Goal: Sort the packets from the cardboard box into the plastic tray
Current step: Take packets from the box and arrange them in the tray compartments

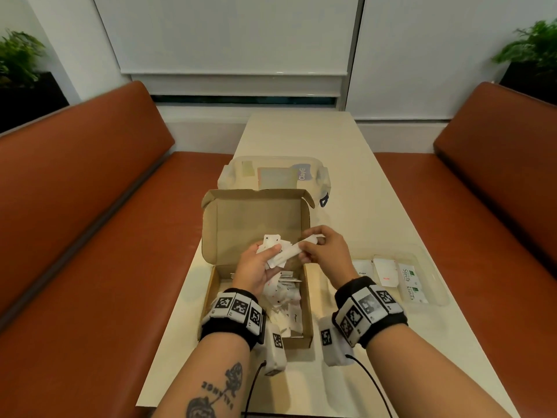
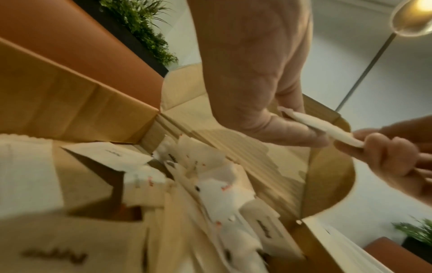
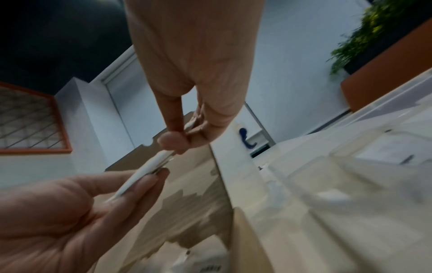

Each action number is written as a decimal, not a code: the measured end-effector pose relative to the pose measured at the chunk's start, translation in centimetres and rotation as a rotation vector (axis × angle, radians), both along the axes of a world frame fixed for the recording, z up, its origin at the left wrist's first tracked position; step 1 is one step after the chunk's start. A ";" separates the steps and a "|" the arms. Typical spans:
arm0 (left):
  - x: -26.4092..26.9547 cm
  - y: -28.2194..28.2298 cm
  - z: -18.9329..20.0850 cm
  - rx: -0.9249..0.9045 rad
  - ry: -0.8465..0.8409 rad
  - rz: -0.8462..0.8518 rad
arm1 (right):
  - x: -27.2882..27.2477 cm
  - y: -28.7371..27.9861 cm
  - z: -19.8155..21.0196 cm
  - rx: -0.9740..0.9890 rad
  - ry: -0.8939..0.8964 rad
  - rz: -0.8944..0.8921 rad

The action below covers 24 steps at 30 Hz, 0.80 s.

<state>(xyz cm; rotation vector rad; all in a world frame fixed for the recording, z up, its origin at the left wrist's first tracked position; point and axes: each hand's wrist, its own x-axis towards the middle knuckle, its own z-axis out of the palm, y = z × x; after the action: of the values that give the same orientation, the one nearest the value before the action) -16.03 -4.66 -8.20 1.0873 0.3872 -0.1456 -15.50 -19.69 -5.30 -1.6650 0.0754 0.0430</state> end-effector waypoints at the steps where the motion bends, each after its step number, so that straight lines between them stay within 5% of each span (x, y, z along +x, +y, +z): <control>1: -0.2 -0.6 0.4 -0.005 -0.009 -0.011 | 0.0 -0.7 0.2 0.042 0.009 -0.013; 16: 0.1 -10.7 3.7 0.103 -0.123 -0.195 | -0.3 -11.9 0.8 0.311 -0.082 -0.152; 24: 1.2 -13.9 2.6 -0.031 -0.037 -0.153 | -1.3 -15.2 -0.5 -0.025 -0.102 -0.028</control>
<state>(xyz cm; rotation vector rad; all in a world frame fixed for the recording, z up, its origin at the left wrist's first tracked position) -14.79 -18.54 -5.59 1.0875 0.2678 -0.2661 -16.78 -34.91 -5.79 -1.6879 0.0221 -0.0639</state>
